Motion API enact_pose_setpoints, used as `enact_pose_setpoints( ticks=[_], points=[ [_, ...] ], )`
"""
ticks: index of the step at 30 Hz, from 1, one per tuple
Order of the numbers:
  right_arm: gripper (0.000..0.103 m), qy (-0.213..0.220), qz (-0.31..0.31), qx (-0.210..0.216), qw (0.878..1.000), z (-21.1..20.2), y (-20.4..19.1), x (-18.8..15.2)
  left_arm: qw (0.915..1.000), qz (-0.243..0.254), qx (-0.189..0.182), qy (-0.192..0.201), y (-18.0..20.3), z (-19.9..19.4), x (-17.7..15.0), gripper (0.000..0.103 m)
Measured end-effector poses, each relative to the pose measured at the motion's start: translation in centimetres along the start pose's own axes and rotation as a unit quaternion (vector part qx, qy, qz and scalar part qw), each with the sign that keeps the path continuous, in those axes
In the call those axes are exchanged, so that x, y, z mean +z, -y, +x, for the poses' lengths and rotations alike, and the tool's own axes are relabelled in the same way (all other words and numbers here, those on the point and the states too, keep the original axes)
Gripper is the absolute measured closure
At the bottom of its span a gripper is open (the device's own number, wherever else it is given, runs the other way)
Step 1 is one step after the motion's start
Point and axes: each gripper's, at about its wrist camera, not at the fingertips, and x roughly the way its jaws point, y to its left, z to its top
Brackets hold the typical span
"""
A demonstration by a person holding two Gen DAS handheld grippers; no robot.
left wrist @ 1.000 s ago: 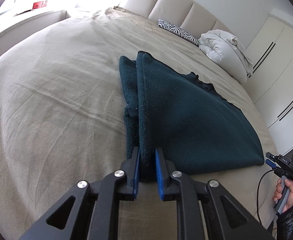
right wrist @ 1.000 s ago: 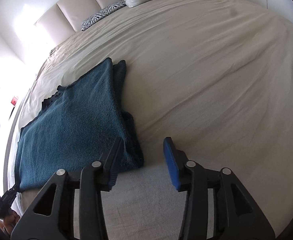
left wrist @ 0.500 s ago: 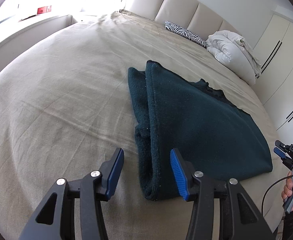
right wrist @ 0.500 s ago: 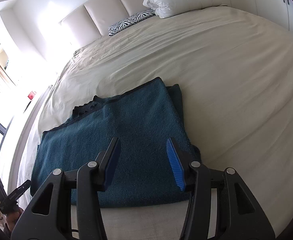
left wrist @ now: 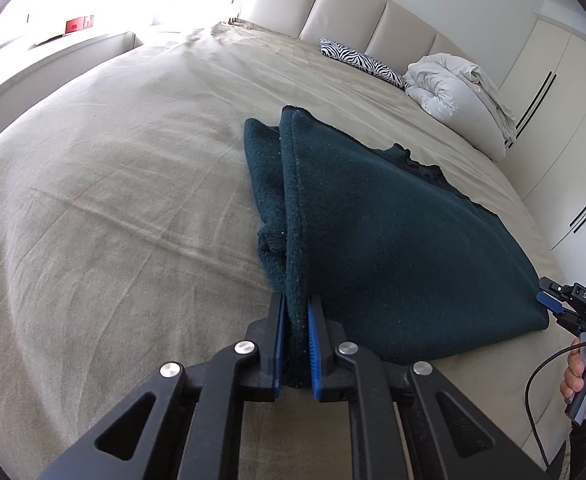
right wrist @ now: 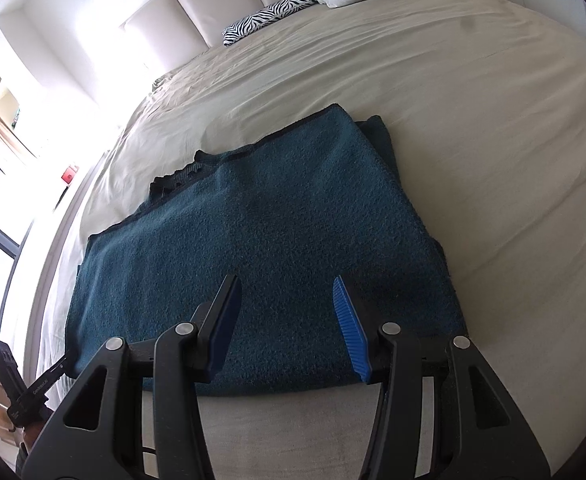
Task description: Fold small clothes
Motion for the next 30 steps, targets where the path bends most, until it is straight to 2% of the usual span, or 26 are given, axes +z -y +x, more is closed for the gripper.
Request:
enact_pose_setpoints(
  ticks=[9, 23, 25, 27, 28, 30],
  points=[
    [0.056, -0.016, 0.013, -0.013, 1.000, 0.7, 2.4, -1.0, 0.9999, -0.002, -0.003, 0.009, 0.1, -0.7, -0.6, 0.095],
    [0.057, -0.020, -0.010, -0.026, 0.999, 1.4, 2.2, -1.5, 0.9999, 0.004, 0.003, 0.015, 0.2, -1.3, -1.1, 0.096],
    [0.057, -0.022, -0.004, -0.025, 0.999, 1.2, 2.0, -1.3, 0.9999, -0.001, 0.003, 0.011, 0.1, -1.3, -1.0, 0.094],
    [0.055, -0.020, 0.010, -0.004, 1.000, 0.7, 1.6, -0.9, 0.9998, -0.008, 0.010, 0.013, 0.1, -2.0, -0.7, 0.088],
    [0.055, -0.017, 0.012, 0.012, 1.000, 0.3, 1.2, -0.7, 0.9996, -0.008, 0.018, 0.022, 0.2, -2.7, -0.4, 0.087],
    [0.055, -0.005, 0.000, 0.032, 0.999, -0.2, -0.1, 0.0, 0.9987, 0.000, 0.025, 0.045, 0.8, -4.1, 0.4, 0.078]
  ],
)
